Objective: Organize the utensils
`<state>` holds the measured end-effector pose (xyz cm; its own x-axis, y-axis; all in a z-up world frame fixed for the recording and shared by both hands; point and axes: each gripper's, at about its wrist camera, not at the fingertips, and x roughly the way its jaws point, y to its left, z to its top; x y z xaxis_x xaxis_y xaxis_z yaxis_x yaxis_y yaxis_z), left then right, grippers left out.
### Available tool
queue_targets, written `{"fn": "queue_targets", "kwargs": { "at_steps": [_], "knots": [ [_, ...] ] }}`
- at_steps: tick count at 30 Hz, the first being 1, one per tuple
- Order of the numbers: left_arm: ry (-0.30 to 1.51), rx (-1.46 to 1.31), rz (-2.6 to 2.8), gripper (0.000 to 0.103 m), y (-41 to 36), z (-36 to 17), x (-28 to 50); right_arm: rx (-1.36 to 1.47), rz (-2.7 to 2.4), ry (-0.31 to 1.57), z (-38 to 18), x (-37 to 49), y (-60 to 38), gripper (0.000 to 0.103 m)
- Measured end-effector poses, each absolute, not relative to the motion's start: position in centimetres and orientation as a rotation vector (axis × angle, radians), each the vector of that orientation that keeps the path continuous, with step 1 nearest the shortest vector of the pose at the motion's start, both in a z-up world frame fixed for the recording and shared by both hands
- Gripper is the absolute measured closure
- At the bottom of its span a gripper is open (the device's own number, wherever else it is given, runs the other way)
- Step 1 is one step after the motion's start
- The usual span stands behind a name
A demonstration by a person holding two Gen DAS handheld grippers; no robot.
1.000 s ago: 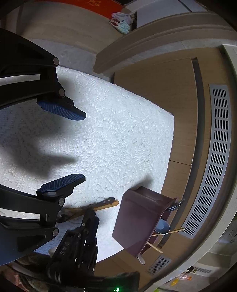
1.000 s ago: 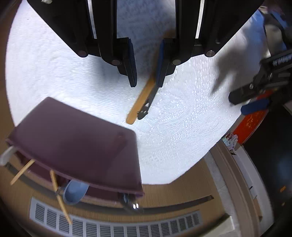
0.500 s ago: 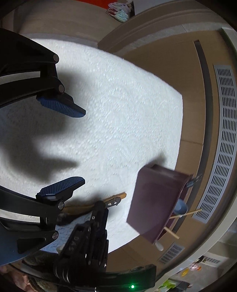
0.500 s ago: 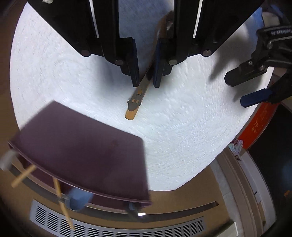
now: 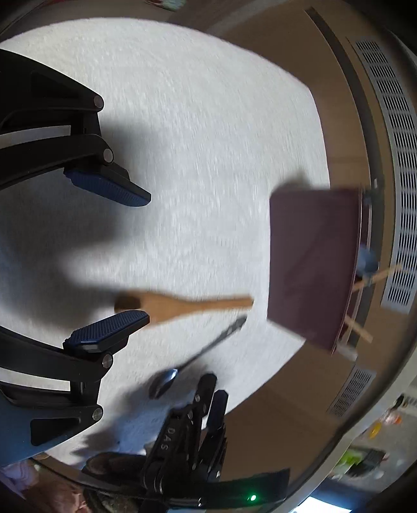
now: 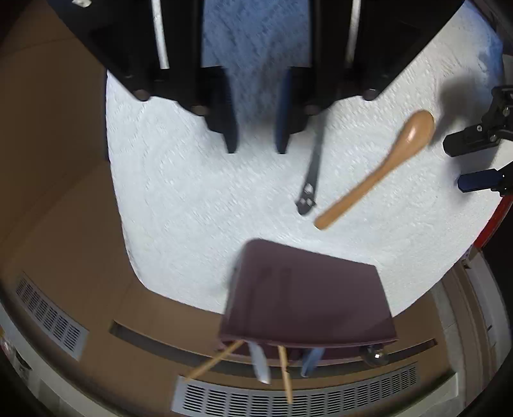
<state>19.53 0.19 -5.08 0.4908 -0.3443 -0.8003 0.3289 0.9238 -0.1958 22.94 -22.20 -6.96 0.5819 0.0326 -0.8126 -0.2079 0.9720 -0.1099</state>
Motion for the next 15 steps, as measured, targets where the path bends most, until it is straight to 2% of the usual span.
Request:
{"fn": "queue_targets", "kwargs": {
  "at_steps": [1, 2, 5, 9, 12, 13, 15],
  "knots": [
    [0.967, -0.011, -0.438, 0.038, -0.6, -5.0, 19.2, -0.193, 0.136, 0.94, -7.1, 22.5, -22.7, 0.05],
    [0.963, -0.007, -0.453, 0.042, -1.1, -5.0, 19.0, -0.185, 0.129, 0.938, -7.1, 22.2, -23.1, 0.041],
    [0.967, 0.066, -0.444, 0.043, -3.1, -5.6, 18.5, -0.14, 0.134, 0.928, -7.3, 20.9, -23.8, 0.03],
    [0.943, 0.154, -0.369, 0.045, -4.8, -5.9, 18.7, -0.093, 0.11, 0.928, -8.1, 20.4, -24.0, 0.022],
    [0.923, 0.149, -0.333, 0.061, -4.8, -5.9, 19.3, -0.083, 0.098, 0.955, -8.7, 20.4, -23.9, 0.017],
    [0.914, 0.144, -0.328, 0.072, -4.7, -5.8, 19.4, -0.078, 0.099, 0.96, -8.7, 20.3, -24.0, 0.014],
    [0.868, 0.133, -0.327, 0.072, -4.1, -4.9, 19.0, -0.063, 0.109, 0.973, -8.8, 20.1, -24.4, 0.009]
  ]
}}
